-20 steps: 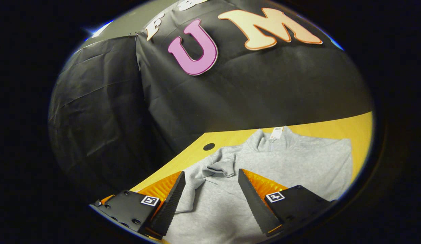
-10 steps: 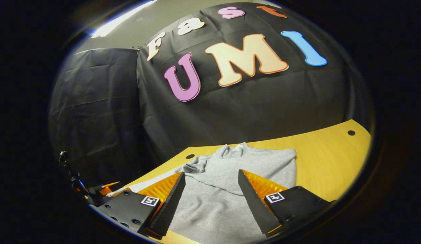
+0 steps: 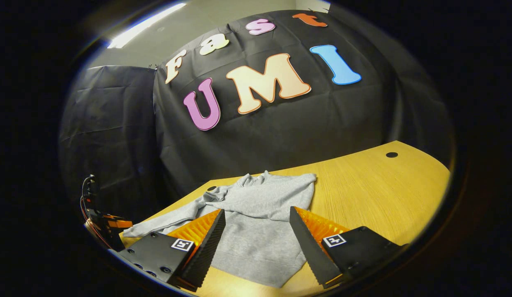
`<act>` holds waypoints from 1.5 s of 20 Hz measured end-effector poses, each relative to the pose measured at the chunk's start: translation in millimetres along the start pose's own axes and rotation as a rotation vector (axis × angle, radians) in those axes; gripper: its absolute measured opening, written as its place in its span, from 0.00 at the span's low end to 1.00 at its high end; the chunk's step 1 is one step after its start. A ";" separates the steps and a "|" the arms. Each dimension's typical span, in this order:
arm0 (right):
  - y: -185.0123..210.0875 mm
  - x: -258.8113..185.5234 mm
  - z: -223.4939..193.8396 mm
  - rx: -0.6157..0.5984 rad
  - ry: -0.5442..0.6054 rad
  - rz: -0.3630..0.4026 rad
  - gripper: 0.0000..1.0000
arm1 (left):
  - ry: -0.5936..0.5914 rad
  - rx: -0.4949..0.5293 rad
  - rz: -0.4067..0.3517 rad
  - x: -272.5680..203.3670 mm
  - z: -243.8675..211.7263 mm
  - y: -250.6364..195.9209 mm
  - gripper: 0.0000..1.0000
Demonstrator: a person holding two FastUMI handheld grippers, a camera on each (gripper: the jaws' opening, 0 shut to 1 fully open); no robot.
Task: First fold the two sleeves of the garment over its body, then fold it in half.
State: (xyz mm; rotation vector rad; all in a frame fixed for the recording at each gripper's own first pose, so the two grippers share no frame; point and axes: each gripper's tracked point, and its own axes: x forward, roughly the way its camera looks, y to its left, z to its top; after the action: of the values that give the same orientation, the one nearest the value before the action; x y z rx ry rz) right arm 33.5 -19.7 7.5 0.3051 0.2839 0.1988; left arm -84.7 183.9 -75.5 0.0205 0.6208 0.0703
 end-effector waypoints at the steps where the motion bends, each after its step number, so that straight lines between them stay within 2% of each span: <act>1: -2.0 -2.5 -1.6 0.003 0.000 -0.002 0.97 | 0.017 -0.005 0.010 1.3 -4.9 7.2 0.95; 12: -17.7 -15.6 -10.8 0.019 0.011 -0.041 0.97 | 0.093 -0.034 0.039 9.1 -34.7 22.1 0.95; 13: -18.9 -14.7 -12.8 0.019 0.017 -0.045 0.97 | 0.096 -0.035 0.041 9.3 -35.2 21.4 0.91; 14: -18.6 -15.1 -15.6 0.020 0.024 -0.044 0.97 | 0.098 -0.035 0.041 8.2 -36.8 21.3 0.98; 16: -17.5 -15.0 -21.5 0.027 0.038 -0.040 0.97 | 0.099 -0.043 0.040 9.6 -37.3 21.5 0.95; 23: -24.1 -15.4 -33.1 0.021 0.045 -0.058 0.98 | 0.089 -0.049 0.019 8.0 -38.2 17.3 0.96; 25: -26.0 -17.4 -32.3 0.025 0.039 -0.061 0.98 | 0.088 -0.048 0.000 8.4 -38.4 11.1 0.92; 26: -26.1 -17.8 -33.7 0.028 0.038 -0.060 0.98 | 0.088 -0.040 -0.009 8.6 -38.5 7.6 0.82; 27: -27.1 -18.4 -33.6 0.029 0.037 -0.062 0.98 | 0.087 -0.032 -0.015 9.8 -39.1 3.0 0.77; 28: -28.7 -18.5 -33.2 0.028 0.036 -0.064 0.98 | 0.089 -0.019 -0.020 9.1 -38.4 0.5 0.63; 29: -30.4 -18.6 -32.8 0.026 0.036 -0.069 0.97 | 0.087 -0.013 -0.026 10.2 -37.2 -3.6 0.58; 30: -31.8 -19.6 -34.7 0.025 0.038 -0.073 0.98 | 0.090 -0.007 -0.026 11.6 -37.3 -5.8 0.46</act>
State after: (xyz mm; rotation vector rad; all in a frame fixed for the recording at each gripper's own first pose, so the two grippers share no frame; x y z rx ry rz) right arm 9.3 -44.8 -29.7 0.3157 0.3348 0.1289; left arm -96.7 178.9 -112.7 0.0021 0.7103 0.0490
